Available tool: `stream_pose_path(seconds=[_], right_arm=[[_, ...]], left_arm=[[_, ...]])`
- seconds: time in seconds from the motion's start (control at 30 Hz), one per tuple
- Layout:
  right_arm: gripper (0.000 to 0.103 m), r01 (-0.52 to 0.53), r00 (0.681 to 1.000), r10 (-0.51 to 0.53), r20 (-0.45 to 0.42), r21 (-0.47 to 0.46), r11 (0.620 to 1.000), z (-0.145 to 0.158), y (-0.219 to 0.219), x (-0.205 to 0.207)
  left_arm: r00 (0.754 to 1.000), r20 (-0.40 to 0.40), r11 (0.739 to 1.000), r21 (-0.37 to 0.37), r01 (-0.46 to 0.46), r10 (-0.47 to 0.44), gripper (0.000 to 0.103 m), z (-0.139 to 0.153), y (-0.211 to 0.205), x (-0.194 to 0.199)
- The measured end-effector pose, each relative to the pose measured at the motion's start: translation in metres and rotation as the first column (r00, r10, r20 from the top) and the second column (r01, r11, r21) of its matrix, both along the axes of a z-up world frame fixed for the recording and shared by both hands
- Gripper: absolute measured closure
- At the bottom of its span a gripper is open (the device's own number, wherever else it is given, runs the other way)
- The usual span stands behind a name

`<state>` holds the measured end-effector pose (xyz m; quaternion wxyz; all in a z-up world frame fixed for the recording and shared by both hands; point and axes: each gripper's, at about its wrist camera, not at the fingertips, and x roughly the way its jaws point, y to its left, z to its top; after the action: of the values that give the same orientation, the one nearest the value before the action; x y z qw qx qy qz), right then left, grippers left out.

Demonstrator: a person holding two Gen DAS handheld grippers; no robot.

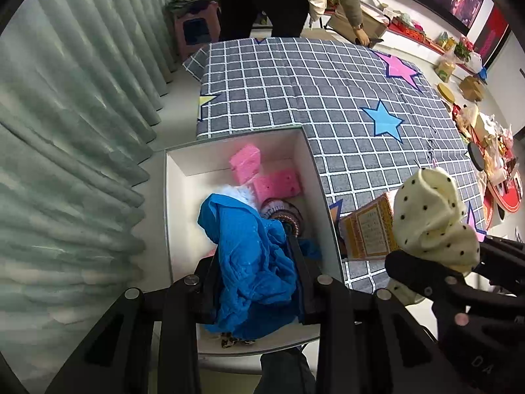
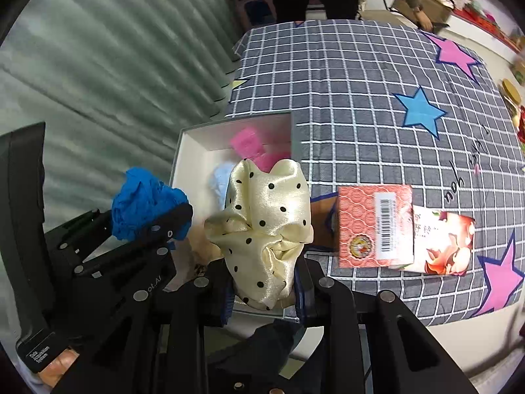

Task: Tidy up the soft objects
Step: 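Hold the blue cloth and polka-dot scrunchie above the white box with both tools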

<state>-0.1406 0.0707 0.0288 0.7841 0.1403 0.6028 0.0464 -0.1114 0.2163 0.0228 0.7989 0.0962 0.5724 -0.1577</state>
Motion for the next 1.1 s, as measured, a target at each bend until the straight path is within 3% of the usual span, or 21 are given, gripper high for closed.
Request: stream_pose_path(seconds=[1.1], right_arm=[[0.073,-0.050,0.999,0.050,-0.003,-0.019,0.999,0.002,0.018,0.005]], left_arm=[[1.000,0.005,0.999,-0.025,-0.030,0.030,0.069,0.004,0.014,0.002]])
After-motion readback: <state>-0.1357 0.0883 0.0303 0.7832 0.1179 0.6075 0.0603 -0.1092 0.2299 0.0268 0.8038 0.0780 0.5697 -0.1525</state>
